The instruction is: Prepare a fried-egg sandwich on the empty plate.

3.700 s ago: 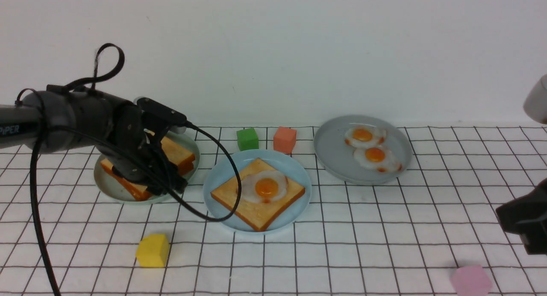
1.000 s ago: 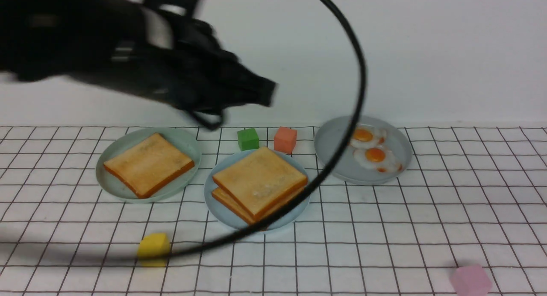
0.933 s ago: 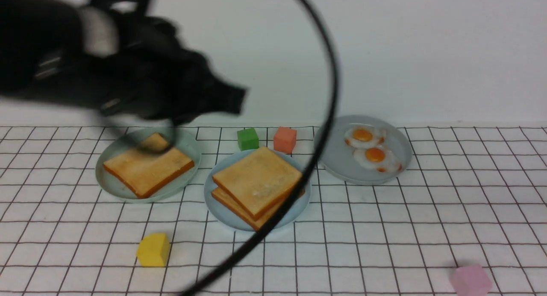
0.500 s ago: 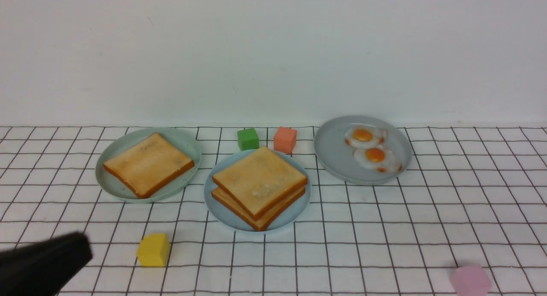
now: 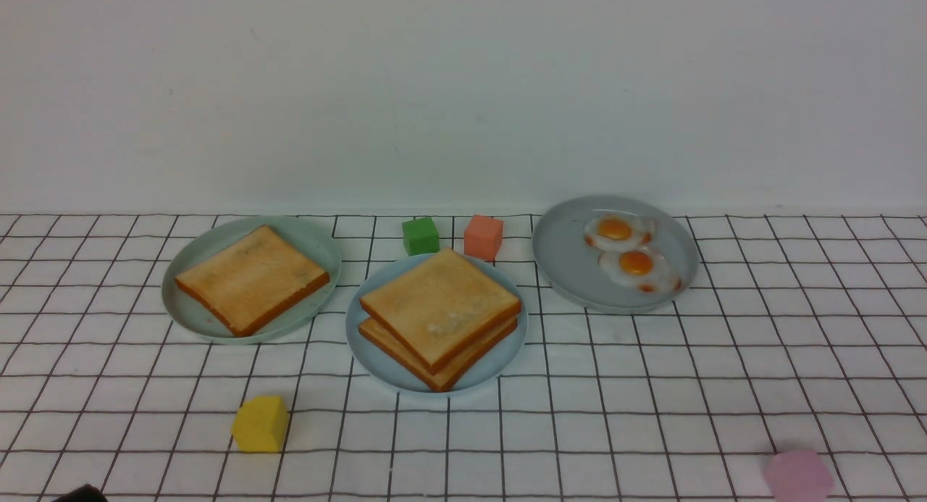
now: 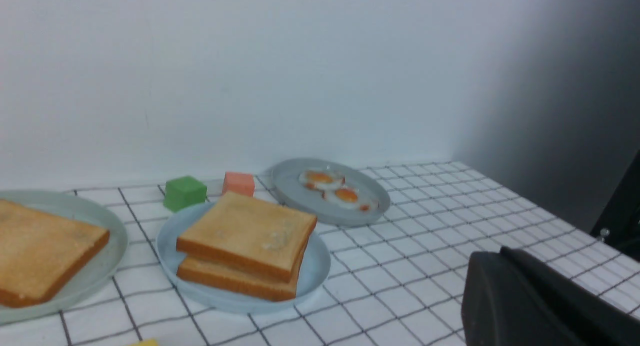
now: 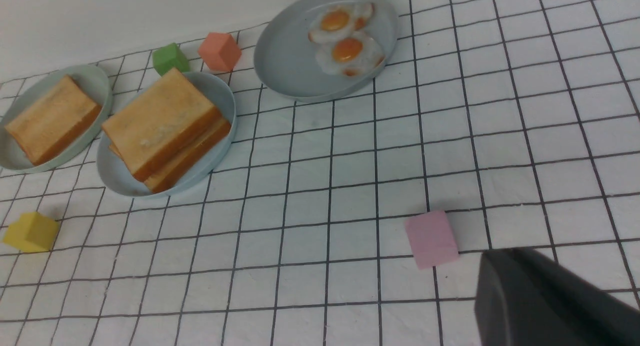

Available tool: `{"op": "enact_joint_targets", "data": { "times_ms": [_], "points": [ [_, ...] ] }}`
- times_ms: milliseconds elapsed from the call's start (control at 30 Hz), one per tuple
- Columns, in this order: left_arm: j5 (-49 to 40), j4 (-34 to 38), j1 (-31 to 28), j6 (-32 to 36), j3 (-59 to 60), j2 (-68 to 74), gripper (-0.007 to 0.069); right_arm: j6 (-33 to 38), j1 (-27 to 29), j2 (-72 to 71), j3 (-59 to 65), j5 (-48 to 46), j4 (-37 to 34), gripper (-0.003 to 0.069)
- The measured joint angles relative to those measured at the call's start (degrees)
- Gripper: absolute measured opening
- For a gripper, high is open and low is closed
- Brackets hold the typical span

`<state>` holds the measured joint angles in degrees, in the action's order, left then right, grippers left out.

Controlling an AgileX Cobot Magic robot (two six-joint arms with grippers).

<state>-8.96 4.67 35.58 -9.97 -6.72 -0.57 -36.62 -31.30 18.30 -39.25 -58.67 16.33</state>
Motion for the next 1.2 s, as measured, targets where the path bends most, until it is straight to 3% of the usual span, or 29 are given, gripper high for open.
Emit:
{"op": "enact_joint_targets", "data": {
  "times_ms": [533,667,867,1033,1200],
  "points": [
    [-2.51,-0.17,0.0,0.12,1.67,0.0,-0.0013,-0.44,-0.09,-1.85,0.17,-1.02,1.06,-0.0007],
    [-2.64,-0.21,0.0,0.12,1.67,0.0,-0.0013,-0.56,2.18,-2.48,1.12,-0.11,3.78,-0.0006],
    [-2.81,-0.21,0.0,0.12,1.67,0.0,-0.0013,0.63,14.77,-4.03,12.17,18.09,5.92,-0.0006],
    [-3.43,-0.21,0.0,0.12,1.67,0.0,-0.0013,5.12,25.36,-9.85,24.84,34.74,0.9,-0.0006],
    [-3.6,-0.21,0.0,0.12,1.67,0.0,-0.0013,9.53,30.52,-14.21,31.38,37.66,-1.83,-0.0006]
  ]
}}
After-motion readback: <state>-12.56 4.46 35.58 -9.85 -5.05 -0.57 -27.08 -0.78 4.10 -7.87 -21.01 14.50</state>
